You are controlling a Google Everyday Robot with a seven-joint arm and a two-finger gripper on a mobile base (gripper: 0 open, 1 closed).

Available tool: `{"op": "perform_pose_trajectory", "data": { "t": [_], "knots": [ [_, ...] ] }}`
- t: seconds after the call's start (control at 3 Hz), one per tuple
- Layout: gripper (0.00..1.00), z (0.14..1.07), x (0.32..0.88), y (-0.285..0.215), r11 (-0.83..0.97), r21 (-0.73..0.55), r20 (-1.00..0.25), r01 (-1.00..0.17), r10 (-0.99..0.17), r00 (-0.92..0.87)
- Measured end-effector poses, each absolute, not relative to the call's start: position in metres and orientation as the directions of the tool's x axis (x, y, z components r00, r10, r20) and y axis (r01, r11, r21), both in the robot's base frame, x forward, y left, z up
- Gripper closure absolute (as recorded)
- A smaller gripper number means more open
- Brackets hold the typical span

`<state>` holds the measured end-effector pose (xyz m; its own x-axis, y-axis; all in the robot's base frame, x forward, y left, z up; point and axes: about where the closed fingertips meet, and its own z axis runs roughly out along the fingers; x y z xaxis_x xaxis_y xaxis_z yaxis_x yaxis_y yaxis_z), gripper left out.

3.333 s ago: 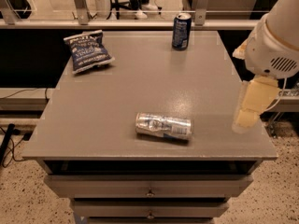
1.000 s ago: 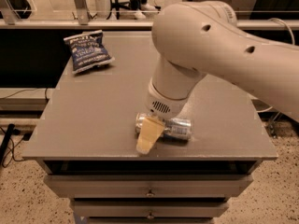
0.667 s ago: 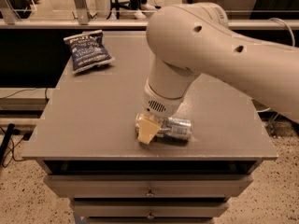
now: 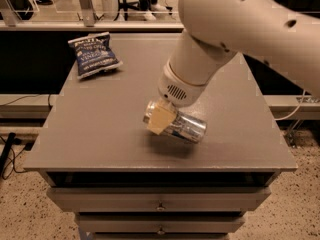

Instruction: Place redbull can upright

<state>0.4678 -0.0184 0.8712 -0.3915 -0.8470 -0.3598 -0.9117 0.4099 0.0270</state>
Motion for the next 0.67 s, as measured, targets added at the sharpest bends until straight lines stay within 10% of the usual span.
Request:
{"op": "perform_pose_trajectory", "data": {
  "t": [0.67],
  "knots": [
    [1.0, 0.985, 0.491, -0.012, 0.191, 0.0, -0.737, -0.982, -0.663, -0.129]
  ]
}}
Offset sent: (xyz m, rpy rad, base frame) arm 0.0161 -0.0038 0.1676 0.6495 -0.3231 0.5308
